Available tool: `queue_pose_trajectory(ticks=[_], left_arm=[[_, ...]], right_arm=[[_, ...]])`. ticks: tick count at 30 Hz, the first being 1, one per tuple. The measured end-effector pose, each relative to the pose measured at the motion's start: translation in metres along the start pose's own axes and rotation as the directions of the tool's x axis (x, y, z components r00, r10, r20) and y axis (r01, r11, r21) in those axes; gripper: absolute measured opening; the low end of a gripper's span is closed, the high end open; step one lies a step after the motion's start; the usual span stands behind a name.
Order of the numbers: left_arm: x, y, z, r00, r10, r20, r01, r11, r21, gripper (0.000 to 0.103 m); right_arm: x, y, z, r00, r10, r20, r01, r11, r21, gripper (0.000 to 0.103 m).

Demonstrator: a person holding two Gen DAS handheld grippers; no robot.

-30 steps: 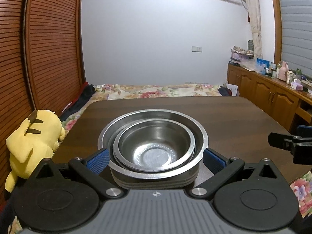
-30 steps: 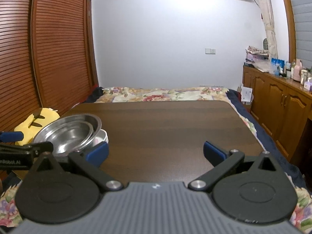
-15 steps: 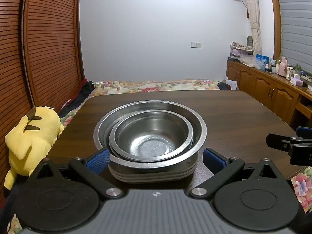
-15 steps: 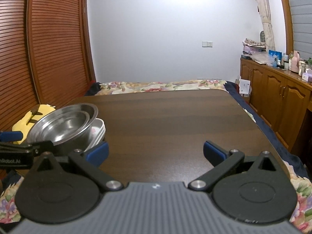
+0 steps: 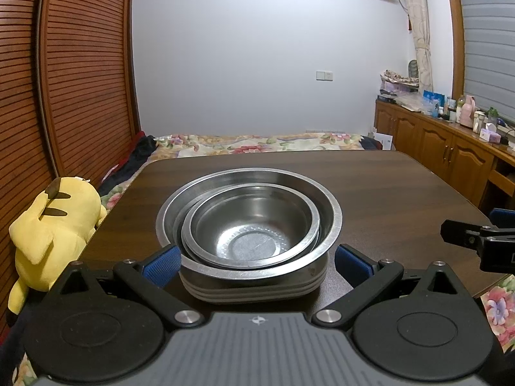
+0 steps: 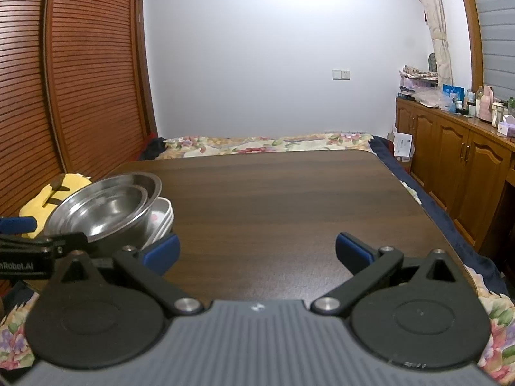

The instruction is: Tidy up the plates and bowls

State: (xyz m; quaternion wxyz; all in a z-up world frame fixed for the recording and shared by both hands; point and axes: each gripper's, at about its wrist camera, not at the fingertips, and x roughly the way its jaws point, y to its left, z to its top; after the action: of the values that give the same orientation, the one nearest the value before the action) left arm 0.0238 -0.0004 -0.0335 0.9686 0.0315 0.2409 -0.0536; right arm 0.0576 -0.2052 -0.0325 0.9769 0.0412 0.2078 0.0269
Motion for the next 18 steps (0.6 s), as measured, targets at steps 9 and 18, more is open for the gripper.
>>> queue_pose_trajectory(ticks=[9, 18], left_arm=[[0.0003, 0.0010, 0.0000, 1.000, 0.003, 0.001, -0.003, 1.000, -0.002, 0.103], [0.0005, 0.0014, -0.0001, 1.000, 0.002, 0.000, -0.002, 1.000, -0.002, 0.103]], right_arm=[[-0.0003, 0.0002, -0.0008, 1.000, 0.000, 0.001, 0.000, 1.000, 0.001, 0.103], [-0.0004, -0.0005, -0.0006, 1.000, -0.002, 0.004, 0.002, 1.000, -0.002, 0.103]])
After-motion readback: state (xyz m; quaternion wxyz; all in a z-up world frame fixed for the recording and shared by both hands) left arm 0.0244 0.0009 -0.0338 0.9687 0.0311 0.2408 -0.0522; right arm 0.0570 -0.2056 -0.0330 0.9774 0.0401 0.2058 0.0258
